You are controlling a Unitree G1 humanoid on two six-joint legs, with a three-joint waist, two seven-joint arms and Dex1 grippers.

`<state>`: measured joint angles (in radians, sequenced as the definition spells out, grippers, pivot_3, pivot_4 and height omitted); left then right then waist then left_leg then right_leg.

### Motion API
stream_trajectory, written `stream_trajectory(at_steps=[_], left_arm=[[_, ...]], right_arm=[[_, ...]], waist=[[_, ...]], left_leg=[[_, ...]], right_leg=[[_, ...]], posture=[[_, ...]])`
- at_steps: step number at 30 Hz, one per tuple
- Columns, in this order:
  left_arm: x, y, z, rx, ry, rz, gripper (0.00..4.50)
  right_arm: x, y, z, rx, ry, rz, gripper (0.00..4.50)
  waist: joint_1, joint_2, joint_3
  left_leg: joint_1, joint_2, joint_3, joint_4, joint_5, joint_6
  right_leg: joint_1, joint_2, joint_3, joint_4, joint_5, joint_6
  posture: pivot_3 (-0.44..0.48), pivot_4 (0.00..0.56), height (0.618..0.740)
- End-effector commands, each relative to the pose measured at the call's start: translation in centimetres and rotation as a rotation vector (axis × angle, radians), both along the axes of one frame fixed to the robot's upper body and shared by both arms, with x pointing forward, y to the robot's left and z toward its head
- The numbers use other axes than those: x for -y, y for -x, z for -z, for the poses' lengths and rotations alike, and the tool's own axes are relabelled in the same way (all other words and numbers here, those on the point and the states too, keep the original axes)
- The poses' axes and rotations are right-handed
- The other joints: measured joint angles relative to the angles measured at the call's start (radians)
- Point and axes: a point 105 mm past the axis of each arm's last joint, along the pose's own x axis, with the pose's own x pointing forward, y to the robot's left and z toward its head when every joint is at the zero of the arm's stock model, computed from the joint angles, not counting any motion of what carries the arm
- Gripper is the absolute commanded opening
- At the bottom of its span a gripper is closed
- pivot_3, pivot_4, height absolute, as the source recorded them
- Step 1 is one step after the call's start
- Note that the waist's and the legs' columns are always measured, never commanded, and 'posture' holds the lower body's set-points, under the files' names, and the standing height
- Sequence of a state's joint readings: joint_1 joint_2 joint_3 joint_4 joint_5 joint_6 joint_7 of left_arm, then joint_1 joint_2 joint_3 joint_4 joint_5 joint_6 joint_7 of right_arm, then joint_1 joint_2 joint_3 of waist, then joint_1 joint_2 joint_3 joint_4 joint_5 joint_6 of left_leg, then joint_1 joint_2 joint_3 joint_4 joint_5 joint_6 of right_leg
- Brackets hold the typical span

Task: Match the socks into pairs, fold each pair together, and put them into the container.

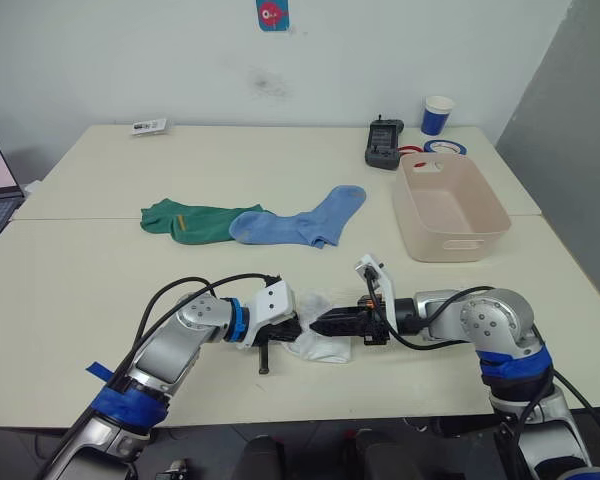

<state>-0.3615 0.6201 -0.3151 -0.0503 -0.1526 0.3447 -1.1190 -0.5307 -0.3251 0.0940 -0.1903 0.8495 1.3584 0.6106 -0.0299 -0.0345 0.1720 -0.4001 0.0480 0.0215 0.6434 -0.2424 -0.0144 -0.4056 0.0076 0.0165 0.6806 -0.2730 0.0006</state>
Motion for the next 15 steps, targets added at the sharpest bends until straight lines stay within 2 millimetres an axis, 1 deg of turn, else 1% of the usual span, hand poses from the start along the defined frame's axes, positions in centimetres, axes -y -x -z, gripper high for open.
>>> stream_trajectory(at_steps=[1,4,6,8,11,13,15], left_arm=[[-0.7,0.1,1.0,-0.025,-0.042,-0.033,0.00],[-0.6,0.1,1.0,-0.024,-0.044,-0.032,0.00],[-0.7,0.1,1.0,-0.024,-0.045,-0.033,0.00],[-0.8,0.0,0.9,-0.023,-0.047,-0.034,0.00],[-0.9,0.0,0.9,-0.022,-0.050,-0.034,0.00],[-0.9,0.0,0.9,-0.023,-0.051,-0.033,0.00],[-0.9,0.1,0.9,-0.025,-0.053,-0.031,0.00]], right_arm=[[-0.1,0.3,-2.1,0.052,-0.078,-0.035,3.33],[0.5,0.2,-2.8,0.062,-0.115,-0.025,4.39],[1.0,0.1,-3.2,0.133,-0.115,-0.024,4.39],[1.4,-0.2,-3.0,0.263,-0.076,-0.011,4.39],[1.5,-0.8,-2.8,0.368,-0.075,0.013,3.75],[1.3,-0.6,-2.1,0.451,-0.039,-0.018,3.01],[0.9,-0.5,-0.8,0.541,0.005,-0.051,2.27]], waist=[[0.000,0.000,0.000],[0.000,0.000,0.000],[0.000,0.000,0.000],[0.000,0.000,0.000],[0.000,0.000,0.000],[-0.001,0.000,0.000],[-0.001,0.000,0.000]], left_leg=[[0.000,0.000,0.000,0.000,0.000,0.000],[0.000,0.000,0.000,0.000,0.000,0.000],[0.000,0.000,0.000,0.000,0.000,0.000],[0.000,0.000,0.000,0.000,0.000,0.000],[0.000,-0.001,0.000,0.000,0.000,0.000],[0.001,-0.001,0.000,0.000,0.000,0.000],[0.000,0.000,0.000,0.000,0.000,0.000]], right_leg=[[0.000,0.000,0.000,0.000,0.000,0.000],[0.000,0.000,0.000,0.000,0.000,0.000],[0.000,0.000,0.000,0.000,0.000,0.000],[0.000,0.000,0.000,0.000,0.000,0.000],[0.000,0.000,0.000,0.000,0.000,0.000],[0.000,0.001,0.000,0.000,0.000,0.000],[0.000,0.001,0.000,0.000,0.000,0.000]], posture=[[0.000,0.150,0.740],[0.000,0.150,0.740],[0.000,0.150,0.740],[0.000,0.150,0.740],[0.000,0.150,0.740],[0.000,0.150,0.740],[0.000,0.150,0.740]])
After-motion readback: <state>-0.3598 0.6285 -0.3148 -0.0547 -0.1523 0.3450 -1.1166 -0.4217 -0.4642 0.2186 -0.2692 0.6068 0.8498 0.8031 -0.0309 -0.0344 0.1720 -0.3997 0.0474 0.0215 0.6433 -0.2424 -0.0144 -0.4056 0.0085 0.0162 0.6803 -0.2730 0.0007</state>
